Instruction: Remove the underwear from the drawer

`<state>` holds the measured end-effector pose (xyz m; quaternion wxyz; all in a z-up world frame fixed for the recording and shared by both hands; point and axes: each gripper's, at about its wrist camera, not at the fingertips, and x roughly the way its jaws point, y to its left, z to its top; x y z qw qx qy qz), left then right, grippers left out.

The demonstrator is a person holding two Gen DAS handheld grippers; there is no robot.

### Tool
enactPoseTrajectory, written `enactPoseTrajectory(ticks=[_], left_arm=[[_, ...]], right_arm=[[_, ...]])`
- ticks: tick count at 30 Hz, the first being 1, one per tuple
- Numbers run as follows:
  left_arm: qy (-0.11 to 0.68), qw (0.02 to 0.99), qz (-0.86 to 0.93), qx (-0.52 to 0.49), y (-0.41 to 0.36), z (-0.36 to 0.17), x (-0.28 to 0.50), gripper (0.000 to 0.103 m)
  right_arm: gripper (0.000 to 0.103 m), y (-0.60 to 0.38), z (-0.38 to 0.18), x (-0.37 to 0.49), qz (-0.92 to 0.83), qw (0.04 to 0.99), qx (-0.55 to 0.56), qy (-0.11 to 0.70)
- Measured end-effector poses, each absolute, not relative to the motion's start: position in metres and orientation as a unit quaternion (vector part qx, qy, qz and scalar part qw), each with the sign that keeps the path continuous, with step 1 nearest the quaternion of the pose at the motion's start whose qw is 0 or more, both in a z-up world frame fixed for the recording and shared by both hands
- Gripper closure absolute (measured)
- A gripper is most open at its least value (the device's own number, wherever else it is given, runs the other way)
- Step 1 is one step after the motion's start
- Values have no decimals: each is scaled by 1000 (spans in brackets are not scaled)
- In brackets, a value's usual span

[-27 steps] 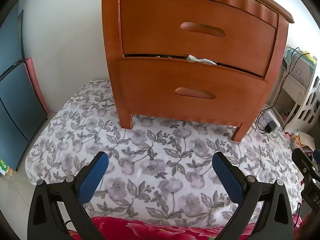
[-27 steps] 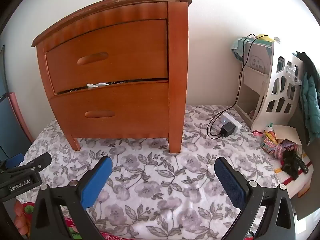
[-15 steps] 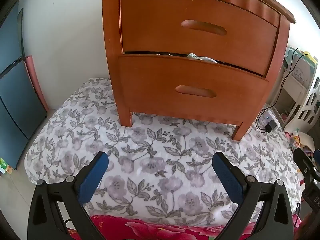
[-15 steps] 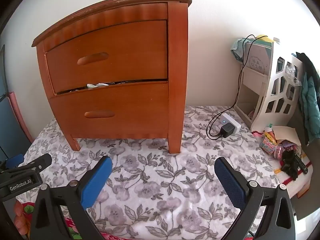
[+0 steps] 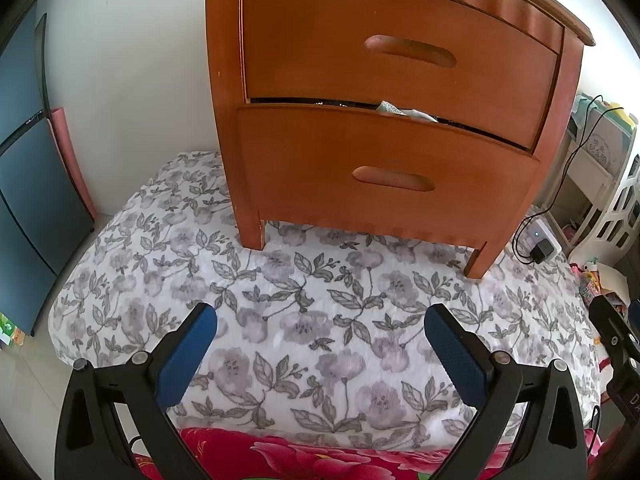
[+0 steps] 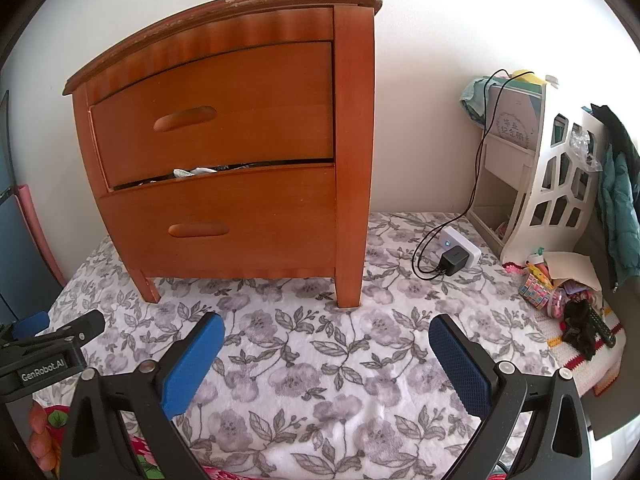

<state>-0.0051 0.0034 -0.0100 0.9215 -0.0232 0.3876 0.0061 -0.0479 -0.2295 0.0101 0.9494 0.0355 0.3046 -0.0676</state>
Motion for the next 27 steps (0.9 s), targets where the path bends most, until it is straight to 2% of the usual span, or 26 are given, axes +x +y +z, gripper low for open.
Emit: enactPoseTrajectory(ticks=[27], left_arm=[[398, 917, 5, -28, 3, -10, -2, 0]], right_arm=[[0, -230, 10, -49, -68, 950, 36, 303]])
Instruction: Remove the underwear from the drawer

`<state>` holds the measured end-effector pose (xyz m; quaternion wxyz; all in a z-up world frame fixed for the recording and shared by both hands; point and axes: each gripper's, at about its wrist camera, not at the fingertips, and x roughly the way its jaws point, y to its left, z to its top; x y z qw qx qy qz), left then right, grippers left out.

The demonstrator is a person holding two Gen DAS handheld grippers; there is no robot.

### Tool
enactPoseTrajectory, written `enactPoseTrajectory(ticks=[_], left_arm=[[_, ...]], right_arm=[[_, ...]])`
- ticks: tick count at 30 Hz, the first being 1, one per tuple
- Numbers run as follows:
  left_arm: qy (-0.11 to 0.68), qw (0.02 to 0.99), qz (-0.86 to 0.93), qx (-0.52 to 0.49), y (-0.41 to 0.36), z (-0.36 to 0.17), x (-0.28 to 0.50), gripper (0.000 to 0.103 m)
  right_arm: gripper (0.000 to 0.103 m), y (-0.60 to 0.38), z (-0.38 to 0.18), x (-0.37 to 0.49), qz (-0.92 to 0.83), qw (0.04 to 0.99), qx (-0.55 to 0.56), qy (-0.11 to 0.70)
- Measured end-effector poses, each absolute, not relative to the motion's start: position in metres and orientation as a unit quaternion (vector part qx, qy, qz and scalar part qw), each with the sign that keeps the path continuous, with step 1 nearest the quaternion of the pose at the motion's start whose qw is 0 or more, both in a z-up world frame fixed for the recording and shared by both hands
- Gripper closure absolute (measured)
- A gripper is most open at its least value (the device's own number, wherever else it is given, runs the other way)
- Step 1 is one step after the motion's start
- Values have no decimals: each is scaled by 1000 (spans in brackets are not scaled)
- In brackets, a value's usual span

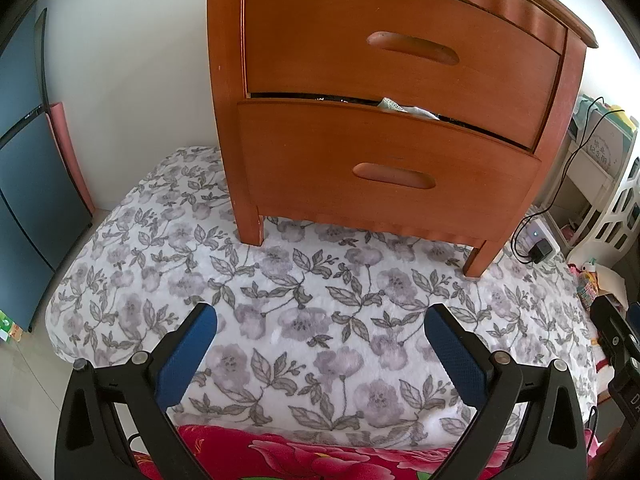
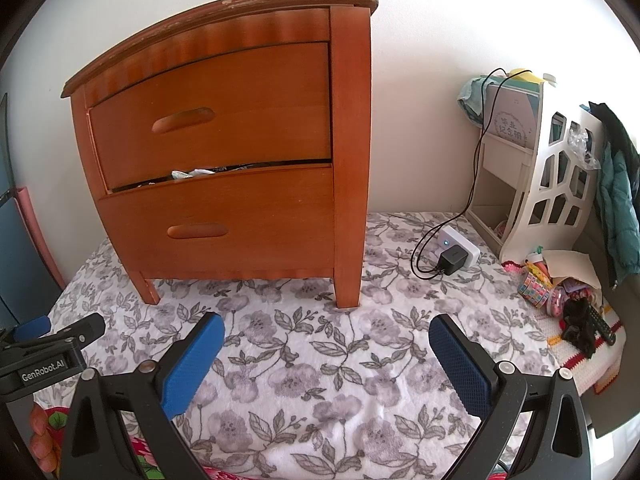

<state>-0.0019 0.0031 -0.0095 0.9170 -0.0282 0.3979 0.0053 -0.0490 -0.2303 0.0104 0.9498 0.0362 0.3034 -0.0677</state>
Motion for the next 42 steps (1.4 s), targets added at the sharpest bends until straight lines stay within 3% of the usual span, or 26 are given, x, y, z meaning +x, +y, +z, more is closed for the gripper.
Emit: enactPoseTrajectory(ticks=[42], left_arm=[[399, 916, 3, -35, 4, -10, -3, 0]], right_arm=[[0, -229, 9, -48, -68, 950, 38, 304]])
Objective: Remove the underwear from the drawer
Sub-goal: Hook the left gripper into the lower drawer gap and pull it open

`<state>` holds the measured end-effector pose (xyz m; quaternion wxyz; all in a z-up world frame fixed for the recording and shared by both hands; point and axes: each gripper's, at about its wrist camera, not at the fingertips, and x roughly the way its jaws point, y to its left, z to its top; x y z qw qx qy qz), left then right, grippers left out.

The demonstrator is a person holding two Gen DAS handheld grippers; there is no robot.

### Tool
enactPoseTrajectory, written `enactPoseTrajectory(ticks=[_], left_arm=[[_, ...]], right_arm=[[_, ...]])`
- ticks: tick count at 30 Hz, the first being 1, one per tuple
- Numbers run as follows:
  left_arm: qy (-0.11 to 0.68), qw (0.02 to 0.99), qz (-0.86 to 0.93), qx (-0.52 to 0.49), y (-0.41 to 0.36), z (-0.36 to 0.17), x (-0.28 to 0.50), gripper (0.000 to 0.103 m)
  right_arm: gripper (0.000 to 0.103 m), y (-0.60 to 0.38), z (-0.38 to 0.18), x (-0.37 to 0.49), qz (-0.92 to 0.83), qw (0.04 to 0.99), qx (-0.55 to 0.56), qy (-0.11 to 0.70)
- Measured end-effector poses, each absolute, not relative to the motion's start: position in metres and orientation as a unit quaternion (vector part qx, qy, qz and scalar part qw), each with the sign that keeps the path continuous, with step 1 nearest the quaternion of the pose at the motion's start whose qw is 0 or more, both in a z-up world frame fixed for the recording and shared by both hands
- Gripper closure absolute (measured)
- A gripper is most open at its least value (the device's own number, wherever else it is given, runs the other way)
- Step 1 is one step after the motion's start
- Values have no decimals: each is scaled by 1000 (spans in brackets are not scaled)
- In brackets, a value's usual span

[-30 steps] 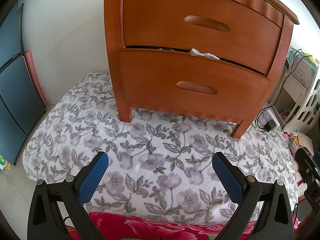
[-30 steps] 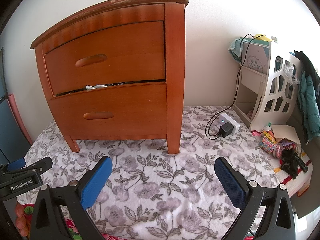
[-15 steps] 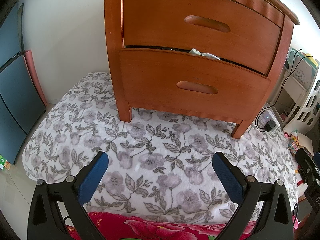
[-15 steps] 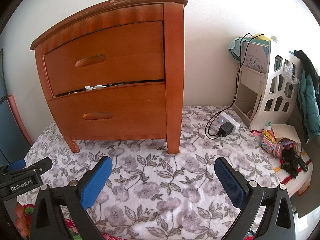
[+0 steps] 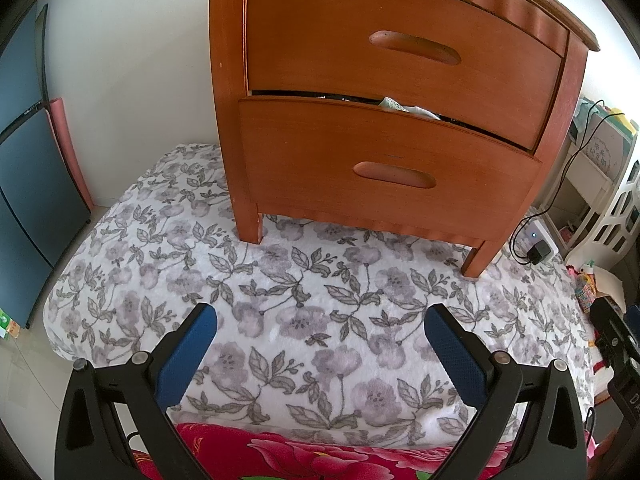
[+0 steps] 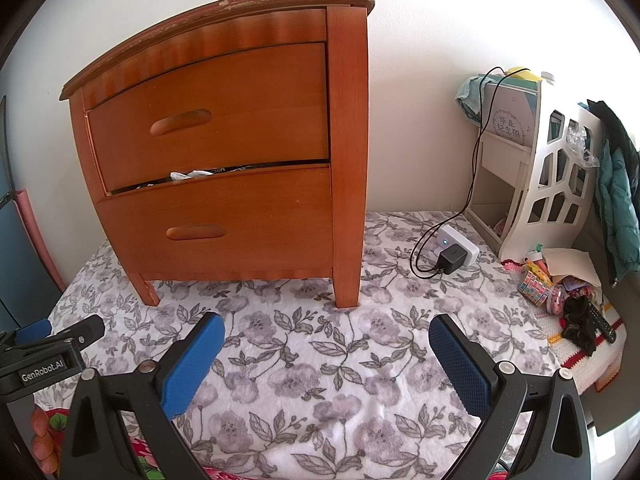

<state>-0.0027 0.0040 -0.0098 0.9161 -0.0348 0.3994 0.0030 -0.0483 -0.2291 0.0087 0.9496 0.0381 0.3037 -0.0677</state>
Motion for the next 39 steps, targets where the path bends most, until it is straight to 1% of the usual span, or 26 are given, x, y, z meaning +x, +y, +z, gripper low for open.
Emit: enactPoseTrajectory(ticks=[7, 12, 15, 19, 25, 35, 37, 39], left_arm=[[405, 911, -21, -78, 16, -3, 5, 0], [371, 922, -57, -96, 21, 20, 20, 0], [379, 913, -117, -94, 18, 32, 41, 0], [396, 906, -135, -62, 9, 45, 75, 0], [422, 895, -142, 21, -16, 55, 127, 0], [443, 851, -217, 180, -60, 47, 180, 1], [448, 841, -229, 200, -67, 44, 184, 2], [455, 830, -237, 217, -72, 41, 192, 6]], right_arm=[[0, -234, 11, -49, -65, 948, 51, 307], [0, -238, 8, -46, -58, 945, 69, 315], [0, -245, 5, -45, -49, 942, 90, 321], [0, -257, 3, -43, -51, 935, 122, 330], [0, -268, -3, -39, -42, 925, 150, 347], [0, -271, -7, -34, -21, 916, 157, 369], [0, -275, -8, -33, -20, 913, 164, 373], [0, -278, -11, -31, -17, 910, 172, 377]])
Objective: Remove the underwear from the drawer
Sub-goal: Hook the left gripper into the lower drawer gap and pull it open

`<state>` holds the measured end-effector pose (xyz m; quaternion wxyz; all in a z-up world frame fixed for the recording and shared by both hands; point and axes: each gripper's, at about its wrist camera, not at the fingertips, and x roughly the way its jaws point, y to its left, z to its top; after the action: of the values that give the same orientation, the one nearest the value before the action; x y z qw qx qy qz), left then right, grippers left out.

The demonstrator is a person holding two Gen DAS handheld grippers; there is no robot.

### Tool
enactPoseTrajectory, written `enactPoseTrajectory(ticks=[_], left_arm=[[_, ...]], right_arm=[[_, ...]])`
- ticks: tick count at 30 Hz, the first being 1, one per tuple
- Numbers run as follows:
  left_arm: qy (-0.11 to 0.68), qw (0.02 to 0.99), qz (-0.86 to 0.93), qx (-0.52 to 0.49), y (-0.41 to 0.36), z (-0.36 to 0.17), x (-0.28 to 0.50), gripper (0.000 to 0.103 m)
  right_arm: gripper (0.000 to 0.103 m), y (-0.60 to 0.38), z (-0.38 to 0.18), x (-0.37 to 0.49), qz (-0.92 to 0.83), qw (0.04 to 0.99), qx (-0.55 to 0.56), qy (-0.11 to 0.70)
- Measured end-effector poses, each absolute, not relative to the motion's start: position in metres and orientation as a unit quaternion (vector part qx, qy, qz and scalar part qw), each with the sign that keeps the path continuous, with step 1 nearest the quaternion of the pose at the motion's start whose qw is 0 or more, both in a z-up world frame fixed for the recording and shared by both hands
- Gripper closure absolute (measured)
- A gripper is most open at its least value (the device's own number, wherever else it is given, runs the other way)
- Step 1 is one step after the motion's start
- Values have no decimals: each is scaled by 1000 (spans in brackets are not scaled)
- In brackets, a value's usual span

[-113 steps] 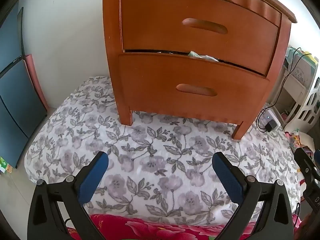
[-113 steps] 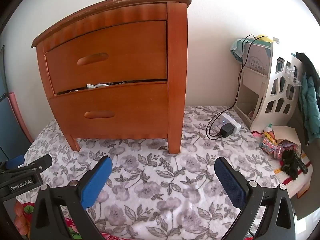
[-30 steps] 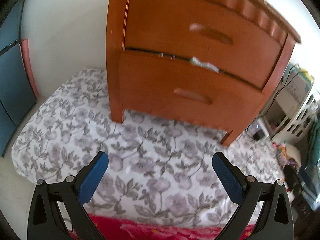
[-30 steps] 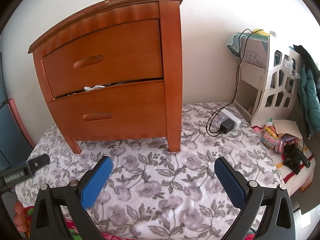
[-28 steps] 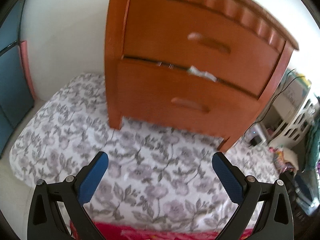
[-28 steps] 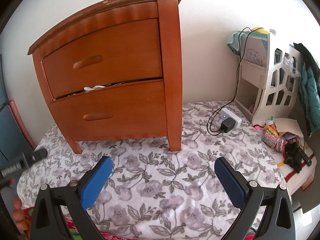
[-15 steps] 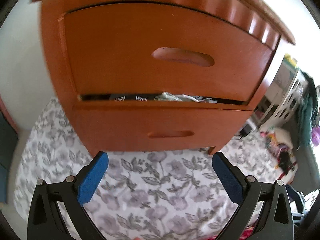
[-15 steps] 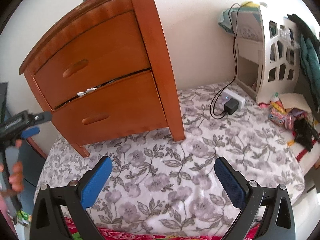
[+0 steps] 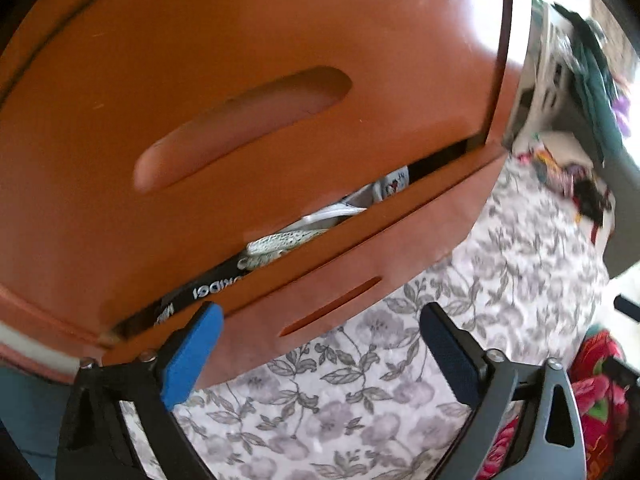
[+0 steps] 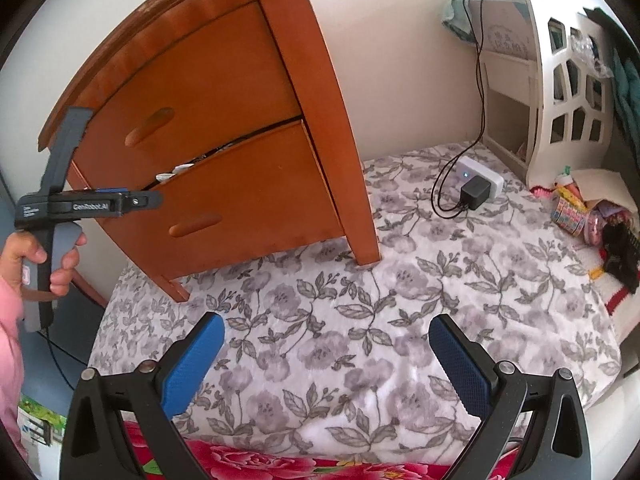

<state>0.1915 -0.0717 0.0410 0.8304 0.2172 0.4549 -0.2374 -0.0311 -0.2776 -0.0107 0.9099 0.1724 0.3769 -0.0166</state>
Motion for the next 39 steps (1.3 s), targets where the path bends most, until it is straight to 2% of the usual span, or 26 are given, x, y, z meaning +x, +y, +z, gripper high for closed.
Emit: enactPoseTrajectory(ticks=[12, 20, 25, 29, 39], left_arm=[[496, 801, -239, 236, -77, 36, 230, 7], [506, 777, -236, 291, -88, 22, 226, 7], [531, 761, -248, 280, -89, 17, 222, 7], [522, 764, -255, 280, -86, 17, 204, 7], [503, 795, -268, 206, -58, 30, 160, 7]], right_arm=[[0, -287, -21, -25, -2, 897, 209, 390], [0, -296, -26, -23, -1, 889, 237, 392], [0, -297, -24, -26, -2, 891, 239, 385], [0, -300, -23, -27, -8, 892, 246, 380], [0, -296, -11, -38, -17, 903, 228, 364]])
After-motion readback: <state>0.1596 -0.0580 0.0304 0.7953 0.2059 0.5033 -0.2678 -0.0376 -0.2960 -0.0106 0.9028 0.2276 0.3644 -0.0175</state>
